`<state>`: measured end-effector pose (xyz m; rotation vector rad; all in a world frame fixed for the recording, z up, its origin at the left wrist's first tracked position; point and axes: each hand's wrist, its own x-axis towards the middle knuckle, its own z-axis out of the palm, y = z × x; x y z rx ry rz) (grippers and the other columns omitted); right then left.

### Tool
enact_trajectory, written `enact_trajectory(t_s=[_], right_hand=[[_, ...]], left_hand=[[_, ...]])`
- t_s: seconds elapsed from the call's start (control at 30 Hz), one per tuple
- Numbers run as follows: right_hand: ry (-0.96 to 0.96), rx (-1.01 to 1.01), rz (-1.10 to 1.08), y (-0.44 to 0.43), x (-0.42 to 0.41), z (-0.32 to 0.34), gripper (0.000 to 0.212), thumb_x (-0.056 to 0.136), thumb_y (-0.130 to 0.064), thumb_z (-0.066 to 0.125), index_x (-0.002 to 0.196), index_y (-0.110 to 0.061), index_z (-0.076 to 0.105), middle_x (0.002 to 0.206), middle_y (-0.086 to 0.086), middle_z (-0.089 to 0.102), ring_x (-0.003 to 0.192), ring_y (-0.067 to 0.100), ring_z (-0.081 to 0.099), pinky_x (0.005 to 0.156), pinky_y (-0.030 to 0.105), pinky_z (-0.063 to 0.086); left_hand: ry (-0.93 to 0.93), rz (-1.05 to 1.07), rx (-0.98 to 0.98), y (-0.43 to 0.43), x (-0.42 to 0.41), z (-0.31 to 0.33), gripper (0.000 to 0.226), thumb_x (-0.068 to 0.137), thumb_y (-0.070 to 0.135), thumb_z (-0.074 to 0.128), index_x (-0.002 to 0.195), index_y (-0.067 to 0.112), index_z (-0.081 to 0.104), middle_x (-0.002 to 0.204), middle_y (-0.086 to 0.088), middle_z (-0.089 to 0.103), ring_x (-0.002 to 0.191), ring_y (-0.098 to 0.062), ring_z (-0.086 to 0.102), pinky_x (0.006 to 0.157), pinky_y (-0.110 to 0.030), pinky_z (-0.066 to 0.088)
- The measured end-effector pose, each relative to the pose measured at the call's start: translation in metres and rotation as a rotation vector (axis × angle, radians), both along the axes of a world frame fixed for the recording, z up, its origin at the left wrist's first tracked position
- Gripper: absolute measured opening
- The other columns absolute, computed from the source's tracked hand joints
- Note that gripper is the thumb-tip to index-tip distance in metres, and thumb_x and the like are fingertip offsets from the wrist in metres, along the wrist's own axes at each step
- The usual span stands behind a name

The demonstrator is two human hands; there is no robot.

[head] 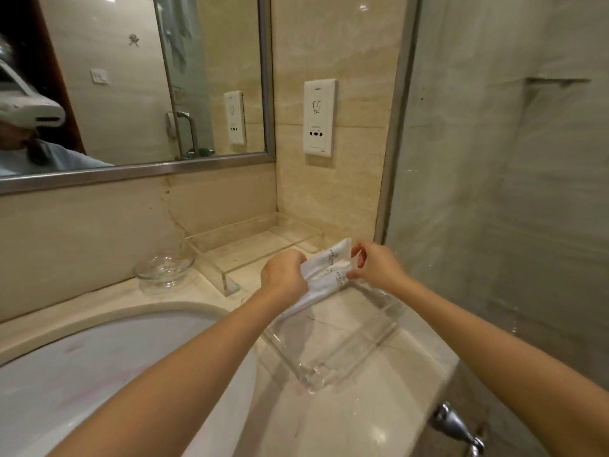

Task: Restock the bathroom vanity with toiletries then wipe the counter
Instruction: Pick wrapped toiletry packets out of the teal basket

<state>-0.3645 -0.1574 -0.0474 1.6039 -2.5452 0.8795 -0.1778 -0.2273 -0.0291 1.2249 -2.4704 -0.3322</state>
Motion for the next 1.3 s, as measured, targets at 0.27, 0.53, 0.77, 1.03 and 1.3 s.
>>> enact_trajectory(t_s=[0.27,0.53,0.77,1.03,1.3], right_hand=[[-0.061,-0.015,0.119,0.006,0.004,-0.012,0.017,0.075,-0.02,0.075,0.091,-0.024,0.072,0.086,-0.01,0.07,0.081,0.007,0.063,0.082,0.027,0.052],[-0.101,0.013,0.205,0.023,0.005,-0.008,0.021,0.082,-0.021,0.071,0.103,-0.021,0.066,0.1,-0.006,0.07,0.092,0.008,0.063,0.087,0.025,0.052],[-0.298,-0.034,0.21,0.04,0.006,0.004,0.042,0.085,-0.014,0.067,0.126,-0.012,0.056,0.113,0.004,0.066,0.1,0.014,0.061,0.094,0.033,0.05],[-0.465,-0.033,0.299,0.07,-0.004,0.024,0.075,0.081,-0.011,0.072,0.144,-0.022,0.031,0.12,0.002,0.053,0.112,0.02,0.054,0.092,0.026,0.044],[0.031,0.095,0.203,0.06,-0.019,0.007,0.016,0.076,-0.038,0.075,0.09,-0.037,0.067,0.094,-0.016,0.065,0.1,0.012,0.057,0.096,0.031,0.038]], left_hand=[[-0.003,0.062,-0.003,0.007,-0.001,-0.005,0.031,0.08,0.014,0.067,0.11,0.019,0.064,0.115,0.0,0.065,0.111,-0.022,0.059,0.079,-0.028,0.044],[0.151,0.059,-0.052,0.016,0.011,0.001,0.02,0.082,0.029,0.069,0.101,0.022,0.065,0.096,0.002,0.068,0.091,-0.021,0.062,0.066,-0.027,0.04],[0.257,-0.041,0.154,0.031,0.016,0.026,0.035,0.075,0.03,0.077,0.106,0.021,0.063,0.097,0.002,0.064,0.076,-0.013,0.056,0.059,-0.024,0.04],[0.122,-0.134,0.226,0.053,0.012,0.016,0.038,0.069,0.03,0.081,0.103,0.02,0.067,0.092,0.003,0.059,0.088,-0.015,0.058,0.078,-0.029,0.047],[0.09,-0.169,0.22,0.058,0.004,0.001,0.023,0.076,0.016,0.071,0.099,0.02,0.07,0.097,0.001,0.068,0.083,-0.013,0.06,0.057,-0.02,0.045]])
